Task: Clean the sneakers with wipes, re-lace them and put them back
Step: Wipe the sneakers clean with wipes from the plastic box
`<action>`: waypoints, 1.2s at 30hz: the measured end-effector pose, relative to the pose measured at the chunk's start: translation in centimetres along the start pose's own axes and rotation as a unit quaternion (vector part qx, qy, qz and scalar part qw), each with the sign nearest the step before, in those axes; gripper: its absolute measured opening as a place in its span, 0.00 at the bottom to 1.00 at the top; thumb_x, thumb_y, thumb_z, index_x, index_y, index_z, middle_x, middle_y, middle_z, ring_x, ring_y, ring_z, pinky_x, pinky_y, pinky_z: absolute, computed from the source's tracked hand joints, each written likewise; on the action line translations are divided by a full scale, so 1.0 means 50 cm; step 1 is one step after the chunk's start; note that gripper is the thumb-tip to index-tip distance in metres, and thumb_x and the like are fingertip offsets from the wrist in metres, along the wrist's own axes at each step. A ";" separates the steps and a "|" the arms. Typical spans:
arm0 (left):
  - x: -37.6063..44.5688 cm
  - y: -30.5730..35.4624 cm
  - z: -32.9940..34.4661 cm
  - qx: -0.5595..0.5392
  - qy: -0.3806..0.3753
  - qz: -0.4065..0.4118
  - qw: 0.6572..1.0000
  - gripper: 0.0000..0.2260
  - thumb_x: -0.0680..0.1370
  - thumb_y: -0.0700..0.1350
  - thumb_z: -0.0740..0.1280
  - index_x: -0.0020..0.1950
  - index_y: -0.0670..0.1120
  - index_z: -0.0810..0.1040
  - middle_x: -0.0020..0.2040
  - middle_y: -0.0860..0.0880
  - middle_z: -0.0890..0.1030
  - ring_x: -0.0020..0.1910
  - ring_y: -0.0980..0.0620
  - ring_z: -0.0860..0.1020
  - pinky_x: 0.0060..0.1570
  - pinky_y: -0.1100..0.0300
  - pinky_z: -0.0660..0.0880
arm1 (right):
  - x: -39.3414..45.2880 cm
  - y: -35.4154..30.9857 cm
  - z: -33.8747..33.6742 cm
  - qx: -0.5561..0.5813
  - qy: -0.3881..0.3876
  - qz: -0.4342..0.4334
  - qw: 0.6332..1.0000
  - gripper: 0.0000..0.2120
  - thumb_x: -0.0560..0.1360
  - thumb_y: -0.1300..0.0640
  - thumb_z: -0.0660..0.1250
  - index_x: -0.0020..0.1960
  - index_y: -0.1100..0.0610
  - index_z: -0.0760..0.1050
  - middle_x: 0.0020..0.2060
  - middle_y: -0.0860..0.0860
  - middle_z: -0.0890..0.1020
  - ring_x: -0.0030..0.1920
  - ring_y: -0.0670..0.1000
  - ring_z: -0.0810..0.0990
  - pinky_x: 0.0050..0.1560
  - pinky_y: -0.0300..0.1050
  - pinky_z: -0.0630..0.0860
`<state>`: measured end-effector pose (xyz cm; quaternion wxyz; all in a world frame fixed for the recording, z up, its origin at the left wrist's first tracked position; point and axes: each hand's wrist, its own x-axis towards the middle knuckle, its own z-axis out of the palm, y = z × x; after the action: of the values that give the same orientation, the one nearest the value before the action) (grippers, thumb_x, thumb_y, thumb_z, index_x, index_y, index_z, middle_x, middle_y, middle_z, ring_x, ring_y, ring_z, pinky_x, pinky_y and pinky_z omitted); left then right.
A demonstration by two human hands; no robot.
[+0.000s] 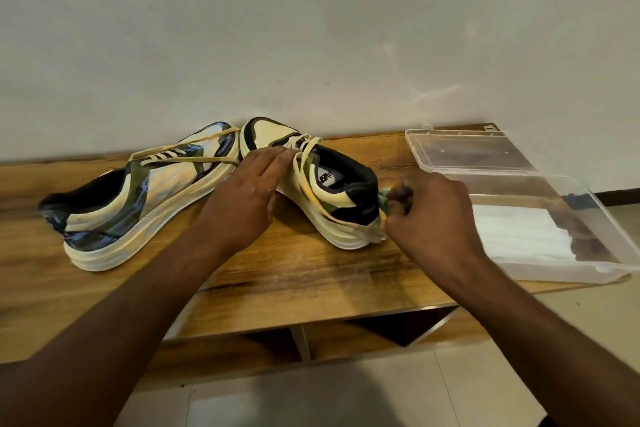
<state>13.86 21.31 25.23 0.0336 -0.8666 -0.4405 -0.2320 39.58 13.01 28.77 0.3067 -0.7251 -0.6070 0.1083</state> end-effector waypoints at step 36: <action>-0.050 0.162 0.035 -0.265 0.026 -0.249 0.931 0.58 0.66 0.64 0.81 0.86 0.59 0.49 0.79 0.54 0.71 0.74 0.51 0.74 0.69 0.48 0.77 | -0.103 0.014 0.086 0.124 0.051 0.003 0.991 0.08 0.73 0.63 0.77 0.50 0.54 0.83 0.41 0.45 0.84 0.40 0.43 0.83 0.43 0.44 0.84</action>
<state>19.55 14.96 23.77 -0.2448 -0.7000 -0.5636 -0.3639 36.65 9.42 23.87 0.4249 -0.6877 -0.5703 0.1462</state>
